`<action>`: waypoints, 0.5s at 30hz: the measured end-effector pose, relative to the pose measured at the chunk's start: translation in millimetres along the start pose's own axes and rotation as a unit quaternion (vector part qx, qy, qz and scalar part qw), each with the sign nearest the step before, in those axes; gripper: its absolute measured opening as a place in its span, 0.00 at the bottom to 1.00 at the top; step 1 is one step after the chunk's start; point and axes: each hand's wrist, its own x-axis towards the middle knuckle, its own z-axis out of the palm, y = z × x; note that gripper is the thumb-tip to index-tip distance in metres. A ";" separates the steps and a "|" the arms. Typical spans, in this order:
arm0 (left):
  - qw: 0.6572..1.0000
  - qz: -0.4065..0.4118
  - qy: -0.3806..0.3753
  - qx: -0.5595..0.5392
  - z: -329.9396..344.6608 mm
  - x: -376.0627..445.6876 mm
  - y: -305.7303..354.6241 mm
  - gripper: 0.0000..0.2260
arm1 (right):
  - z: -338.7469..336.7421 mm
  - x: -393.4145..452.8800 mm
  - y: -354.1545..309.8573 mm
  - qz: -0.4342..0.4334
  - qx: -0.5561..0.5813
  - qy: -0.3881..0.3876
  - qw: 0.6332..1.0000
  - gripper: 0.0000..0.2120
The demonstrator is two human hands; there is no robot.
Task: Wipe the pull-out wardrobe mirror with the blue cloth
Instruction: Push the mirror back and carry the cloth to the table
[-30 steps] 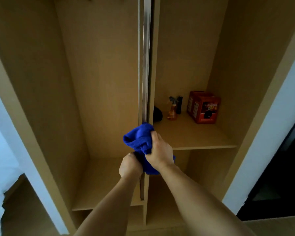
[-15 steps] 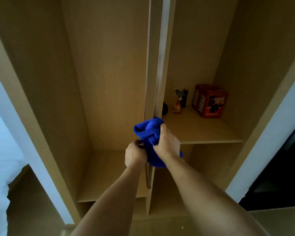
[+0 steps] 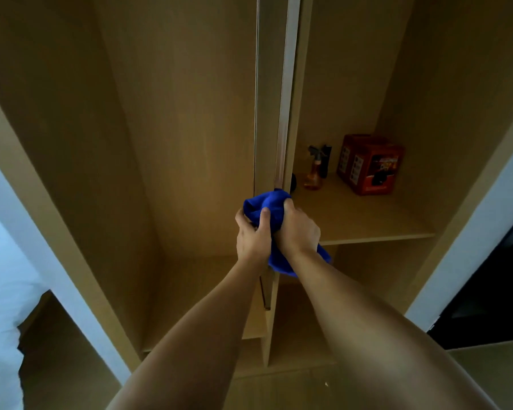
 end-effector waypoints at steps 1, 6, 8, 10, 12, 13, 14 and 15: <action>1.000 -0.008 -0.001 -0.008 0.8 3.8 1.3 0.28 | 1.8 2.6 -1.0 0.005 -0.004 0.002 1.000 0.10; 0.999 -0.039 0.019 -0.015 7.1 20.5 9.8 0.27 | 6.5 15.9 -4.1 0.002 -0.033 -0.007 0.999 0.08; 0.999 -0.046 0.023 -0.007 9.8 28.7 13.0 0.27 | 7.8 23.3 -3.4 -0.009 -0.059 -0.012 0.998 0.07; 0.999 -0.042 0.027 0.009 11.8 35.5 14.0 0.29 | 9.3 30.1 -3.3 -0.015 -0.080 -0.014 0.997 0.05; 0.999 -0.025 0.025 0.039 13.9 41.6 14.0 0.29 | 12.2 37.0 -4.2 -0.018 -0.089 -0.018 0.996 0.04; 0.998 -0.015 0.020 0.054 14.7 44.6 14.2 0.28 | 13.7 39.9 -4.9 -0.020 -0.091 -0.021 0.995 0.04; 0.998 -0.007 0.012 0.066 15.5 47.8 14.5 0.26 | 15.0 42.1 -5.1 -0.024 -0.094 -0.023 0.995 0.04; 0.997 -0.002 0.004 0.073 16.4 52.4 15.1 0.24 | 16.6 44.8 -5.3 -0.027 -0.099 -0.024 0.994 0.04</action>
